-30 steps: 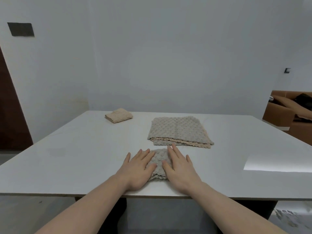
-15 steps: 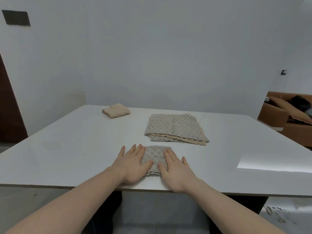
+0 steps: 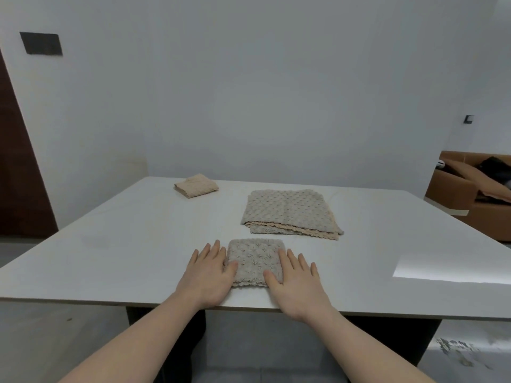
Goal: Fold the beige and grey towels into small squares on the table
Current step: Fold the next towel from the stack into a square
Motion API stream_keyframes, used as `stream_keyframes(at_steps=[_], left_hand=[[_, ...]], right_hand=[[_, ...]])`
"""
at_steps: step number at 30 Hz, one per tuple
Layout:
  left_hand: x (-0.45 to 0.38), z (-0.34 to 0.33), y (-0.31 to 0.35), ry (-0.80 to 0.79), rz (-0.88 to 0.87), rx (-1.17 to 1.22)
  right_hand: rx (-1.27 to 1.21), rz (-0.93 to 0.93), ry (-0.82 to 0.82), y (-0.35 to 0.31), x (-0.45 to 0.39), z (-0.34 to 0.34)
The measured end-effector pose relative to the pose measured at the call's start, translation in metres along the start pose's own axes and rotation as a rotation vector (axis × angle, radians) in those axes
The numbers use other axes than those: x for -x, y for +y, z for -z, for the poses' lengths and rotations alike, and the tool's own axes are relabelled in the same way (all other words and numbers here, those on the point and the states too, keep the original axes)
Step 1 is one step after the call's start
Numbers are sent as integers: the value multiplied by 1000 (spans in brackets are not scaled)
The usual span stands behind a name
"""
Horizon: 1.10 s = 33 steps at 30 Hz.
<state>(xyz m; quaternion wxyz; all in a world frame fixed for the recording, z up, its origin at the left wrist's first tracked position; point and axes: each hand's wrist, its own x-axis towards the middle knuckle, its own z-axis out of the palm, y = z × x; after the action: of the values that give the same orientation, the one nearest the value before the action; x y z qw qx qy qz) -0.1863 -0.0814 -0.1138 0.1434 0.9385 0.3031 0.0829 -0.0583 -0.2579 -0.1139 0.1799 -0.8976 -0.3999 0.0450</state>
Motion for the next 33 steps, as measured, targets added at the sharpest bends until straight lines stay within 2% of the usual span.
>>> stream_keyframes(at_steps=[4, 10, 16, 19, 22, 25, 28, 30, 33], left_hand=[[9, 6, 4, 55, -29, 98], [10, 4, 3, 32, -34, 81], [7, -1, -3, 79, -50, 162], [5, 2, -4, 87, -33, 283], [-2, 11, -3, 23, 59, 400], [-7, 39, 7, -182, 180, 461], [-5, 90, 37, -262, 395, 573], [0, 127, 60, -264, 465, 605], [11, 169, 82, -288, 448, 619]], right_hand=[[-287, -62, 82, -1, 1, 13], [-207, -11, 46, 3, 5, 8], [-559, -93, 73, 13, -3, 14], [-564, -192, 58, 6, -8, 21], [-540, -299, -21, -5, -17, 33], [-602, -411, -191, -17, -25, 66], [-666, -510, -335, -36, -26, 120], [-674, -539, -315, -49, -20, 160], [-692, -577, -280, -58, -8, 207]])
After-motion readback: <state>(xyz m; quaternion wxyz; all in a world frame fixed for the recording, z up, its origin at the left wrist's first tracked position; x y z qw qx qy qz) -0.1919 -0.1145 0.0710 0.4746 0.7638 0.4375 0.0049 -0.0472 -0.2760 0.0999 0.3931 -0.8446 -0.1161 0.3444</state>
